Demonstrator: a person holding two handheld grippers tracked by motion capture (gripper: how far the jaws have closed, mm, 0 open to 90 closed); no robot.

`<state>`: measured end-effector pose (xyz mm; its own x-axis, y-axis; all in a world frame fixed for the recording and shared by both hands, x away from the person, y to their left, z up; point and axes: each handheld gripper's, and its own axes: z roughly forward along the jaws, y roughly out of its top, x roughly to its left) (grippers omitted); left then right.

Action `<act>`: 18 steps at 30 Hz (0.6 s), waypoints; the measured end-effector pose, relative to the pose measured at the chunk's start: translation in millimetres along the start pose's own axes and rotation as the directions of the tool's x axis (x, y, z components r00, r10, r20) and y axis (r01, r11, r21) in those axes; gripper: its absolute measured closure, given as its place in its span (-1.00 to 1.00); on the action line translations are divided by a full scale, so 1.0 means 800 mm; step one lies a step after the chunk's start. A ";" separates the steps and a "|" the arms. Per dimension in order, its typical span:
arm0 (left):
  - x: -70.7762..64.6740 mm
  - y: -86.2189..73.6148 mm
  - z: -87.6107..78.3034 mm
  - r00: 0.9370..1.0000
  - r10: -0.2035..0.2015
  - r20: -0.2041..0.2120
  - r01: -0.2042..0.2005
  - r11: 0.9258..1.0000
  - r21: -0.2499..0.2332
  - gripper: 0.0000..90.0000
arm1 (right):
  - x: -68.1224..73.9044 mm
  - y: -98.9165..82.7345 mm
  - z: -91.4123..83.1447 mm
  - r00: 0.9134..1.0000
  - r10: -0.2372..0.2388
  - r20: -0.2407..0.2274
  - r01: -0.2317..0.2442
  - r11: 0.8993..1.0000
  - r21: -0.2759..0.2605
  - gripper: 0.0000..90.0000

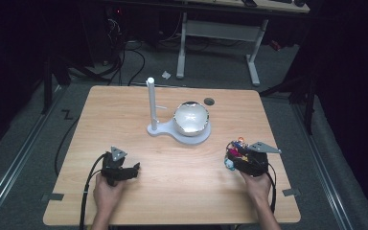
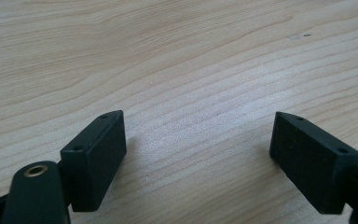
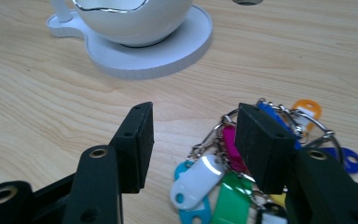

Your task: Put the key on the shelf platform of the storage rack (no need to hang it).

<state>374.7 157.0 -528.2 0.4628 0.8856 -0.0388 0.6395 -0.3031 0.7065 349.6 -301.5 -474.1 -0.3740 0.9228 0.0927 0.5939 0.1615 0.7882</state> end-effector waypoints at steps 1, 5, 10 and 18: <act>0.000 0.000 0.000 1.000 0.000 0.000 0.000 1.000 0.000 -0.58 | -0.005 0.001 -0.001 1.000 0.010 0.010 -0.010 1.000 -0.005 0.06; 0.000 0.000 0.000 1.000 0.001 0.000 -0.001 1.000 0.000 -0.58 | -0.014 0.004 -0.002 0.999 0.025 0.024 -0.025 1.000 -0.001 0.06; 0.000 0.000 0.000 1.000 0.001 0.000 -0.001 1.000 0.000 -0.58 | -0.033 0.008 0.002 0.998 0.051 0.048 -0.052 0.999 0.011 0.07; 0.000 0.000 0.000 1.000 0.000 0.000 0.000 1.000 0.000 -0.58 | -0.050 0.012 0.011 0.995 0.076 0.064 -0.078 0.997 0.023 0.06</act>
<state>374.6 157.0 -528.2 0.4632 0.8854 -0.0387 0.6391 -0.3035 0.7067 376.5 -333.4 -475.6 -0.2813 0.9529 0.1137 0.6376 0.0970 0.7642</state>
